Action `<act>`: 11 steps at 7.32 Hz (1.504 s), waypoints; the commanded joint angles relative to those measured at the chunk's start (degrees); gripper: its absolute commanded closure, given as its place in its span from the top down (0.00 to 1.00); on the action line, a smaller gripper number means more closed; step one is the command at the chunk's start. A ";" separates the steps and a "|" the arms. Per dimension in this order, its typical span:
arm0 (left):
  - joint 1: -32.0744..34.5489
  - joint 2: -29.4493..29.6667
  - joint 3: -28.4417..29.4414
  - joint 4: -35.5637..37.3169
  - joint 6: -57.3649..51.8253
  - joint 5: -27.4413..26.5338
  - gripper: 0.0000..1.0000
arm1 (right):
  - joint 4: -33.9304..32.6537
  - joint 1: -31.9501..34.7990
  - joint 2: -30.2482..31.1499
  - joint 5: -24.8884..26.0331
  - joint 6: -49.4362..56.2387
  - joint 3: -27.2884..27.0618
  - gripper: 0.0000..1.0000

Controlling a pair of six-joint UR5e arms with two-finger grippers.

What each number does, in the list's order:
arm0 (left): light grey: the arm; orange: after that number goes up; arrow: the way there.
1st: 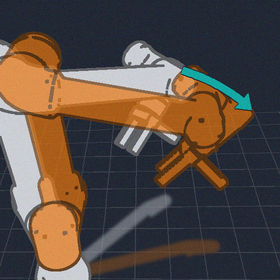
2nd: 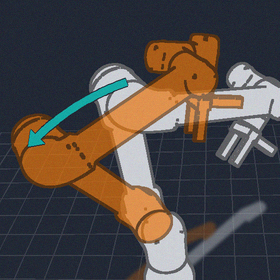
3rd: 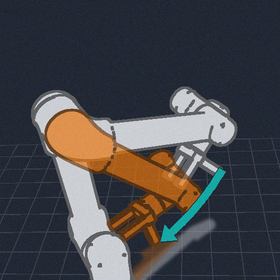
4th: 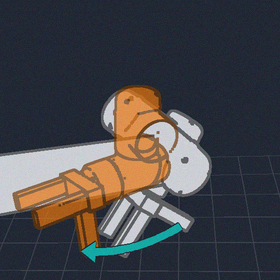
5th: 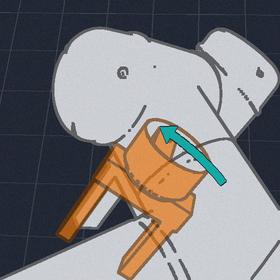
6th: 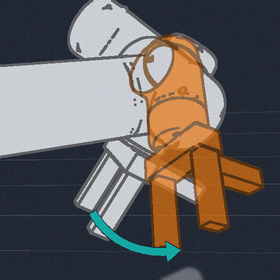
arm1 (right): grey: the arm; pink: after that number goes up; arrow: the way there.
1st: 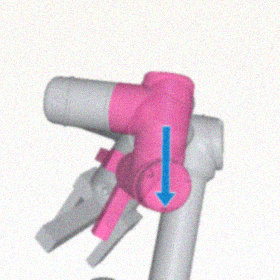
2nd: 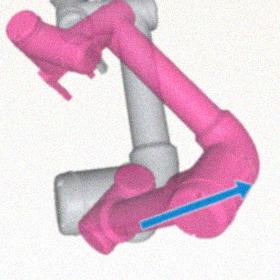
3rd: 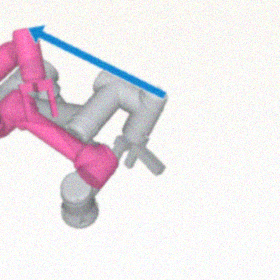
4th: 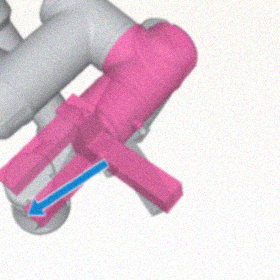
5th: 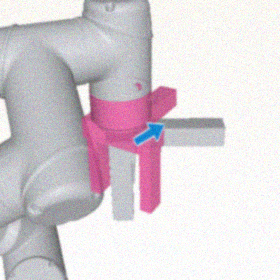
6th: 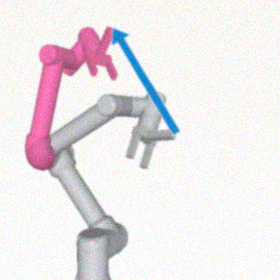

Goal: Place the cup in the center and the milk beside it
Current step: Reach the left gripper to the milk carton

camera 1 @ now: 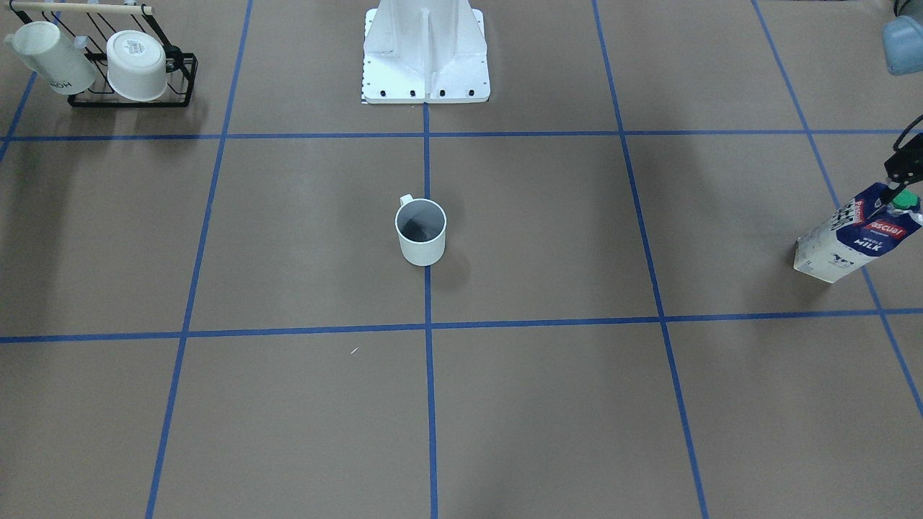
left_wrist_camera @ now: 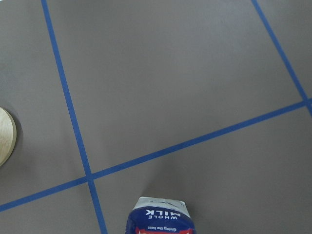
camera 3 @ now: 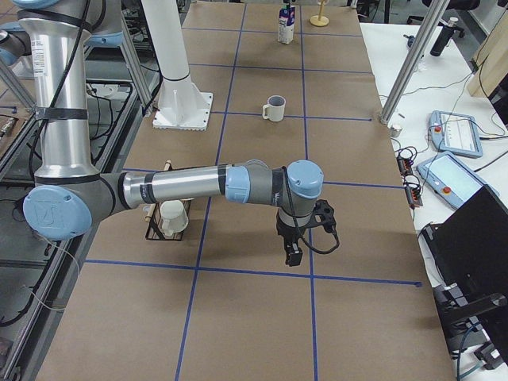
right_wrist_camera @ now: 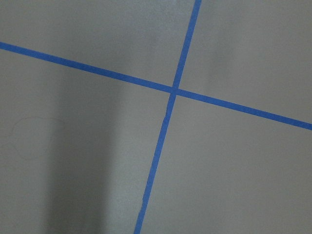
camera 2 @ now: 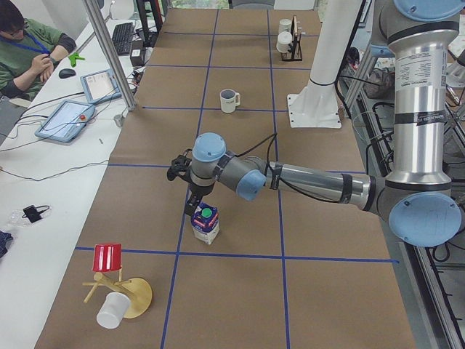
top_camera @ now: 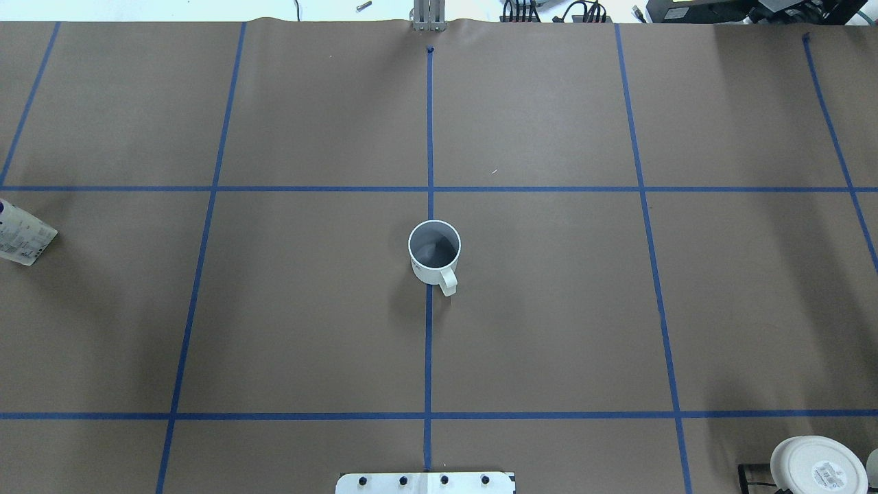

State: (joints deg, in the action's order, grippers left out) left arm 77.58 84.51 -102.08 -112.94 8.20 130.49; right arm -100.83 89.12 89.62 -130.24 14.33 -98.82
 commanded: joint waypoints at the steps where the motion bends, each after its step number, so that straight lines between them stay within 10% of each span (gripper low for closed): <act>1: -0.68 -1.46 0.48 -0.52 -0.64 -0.42 0.99 | 0.02 0.00 0.03 -0.02 -0.01 0.03 1.00; 7: -4.89 0.92 4.78 -0.61 -0.20 0.11 0.91 | 0.02 0.00 0.11 -0.02 -0.01 0.12 1.00; 9: -4.99 1.00 6.54 -0.79 -0.56 0.11 0.60 | 0.02 0.00 0.11 -0.02 -0.09 0.12 1.00; 11: -5.07 1.09 6.64 -0.70 -0.47 0.11 0.00 | 0.02 0.00 0.11 -0.02 -0.18 0.12 1.00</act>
State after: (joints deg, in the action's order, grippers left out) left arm 72.59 85.55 -95.55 -113.68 7.72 130.60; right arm -100.81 89.12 89.73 -130.25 14.22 -98.69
